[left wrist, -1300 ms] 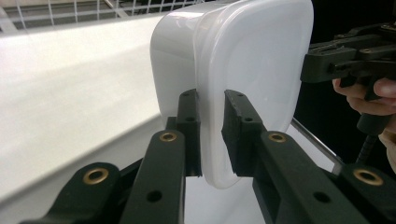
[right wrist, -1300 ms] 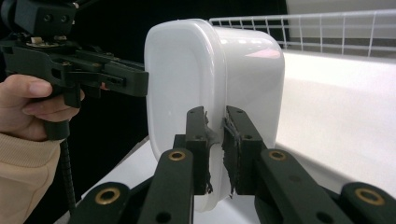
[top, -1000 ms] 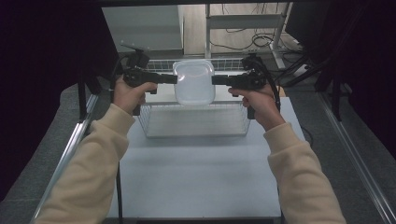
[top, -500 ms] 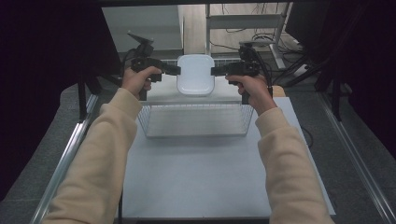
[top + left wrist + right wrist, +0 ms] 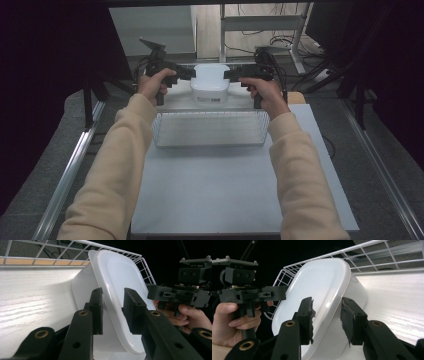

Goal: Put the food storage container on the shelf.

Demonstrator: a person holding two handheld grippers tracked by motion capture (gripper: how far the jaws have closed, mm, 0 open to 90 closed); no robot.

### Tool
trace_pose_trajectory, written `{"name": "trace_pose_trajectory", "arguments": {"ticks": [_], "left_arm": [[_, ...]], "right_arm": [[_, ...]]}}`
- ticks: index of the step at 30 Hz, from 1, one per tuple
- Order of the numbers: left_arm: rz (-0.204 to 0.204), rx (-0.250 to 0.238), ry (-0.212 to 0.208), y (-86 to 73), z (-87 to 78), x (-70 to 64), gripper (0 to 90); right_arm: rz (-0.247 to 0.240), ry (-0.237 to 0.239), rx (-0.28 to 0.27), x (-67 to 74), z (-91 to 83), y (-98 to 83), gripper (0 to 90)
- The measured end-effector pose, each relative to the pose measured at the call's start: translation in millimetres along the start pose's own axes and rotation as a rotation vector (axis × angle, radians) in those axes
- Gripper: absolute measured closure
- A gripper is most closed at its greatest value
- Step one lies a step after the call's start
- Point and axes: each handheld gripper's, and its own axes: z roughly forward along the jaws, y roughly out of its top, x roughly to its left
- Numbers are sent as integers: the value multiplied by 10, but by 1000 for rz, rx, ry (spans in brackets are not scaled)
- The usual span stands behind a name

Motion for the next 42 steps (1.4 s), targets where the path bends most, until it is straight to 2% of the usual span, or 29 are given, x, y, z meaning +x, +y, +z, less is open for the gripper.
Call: {"name": "trace_pose_trajectory", "arguments": {"ticks": [2, 3, 6, 8, 12, 15, 16, 17, 20, 23, 27, 30, 31, 36, 42], "left_arm": [[16, 15, 5, -16, 16, -20, 614], [38, 4, 18, -33, 12, -45, 560], [86, -50, 49, -98, -44, -145, 425], [135, -73, 80, -171, -107, -223, 353], [231, -104, 122, -389, -237, -369, 306], [316, -114, 189, -617, -334, -458, 293], [353, -111, 220, -723, -372, -491, 291], [372, -113, 227, -807, -404, -508, 289], [407, -123, 224, -1072, -503, -522, 289], [422, -125, 204, -1365, -569, -496, 291], [410, -108, 170, -1710, -591, -378, 293], [362, -78, 113, -1968, -571, -239, 292], [353, -77, 110, -2042, -567, -204, 290], [385, -63, 204, -2339, -529, -71, 296], [401, -15, 245, -2595, -417, 53, 299]], "right_arm": [[-5, -3, -2, 19, 5, -16, 524], [-10, -5, -8, 36, 5, -22, 472], [-64, -19, -66, 133, -59, -45, 350], [-127, -47, -86, 201, -125, -80, 301], [-281, -82, -107, 315, -297, -245, 254], [-383, -124, -96, 343, -456, -456, 242], [-401, -132, -97, 339, -493, -511, 242], [-428, -142, -92, 321, -553, -603, 242], [-470, -161, -90, 258, -698, -837, 240], [-491, -164, -105, 162, -848, -1088, 239], [-525, -167, -114, 5, -981, -1476, 239], [-536, -159, -98, -117, -1007, -1779, 240], [-541, -158, -92, -156, -1006, -1875, 240], [-538, -163, -50, -313, -973, -2222, 240], [-531, -182, -13, -446, -875, -2468, 240]]}}
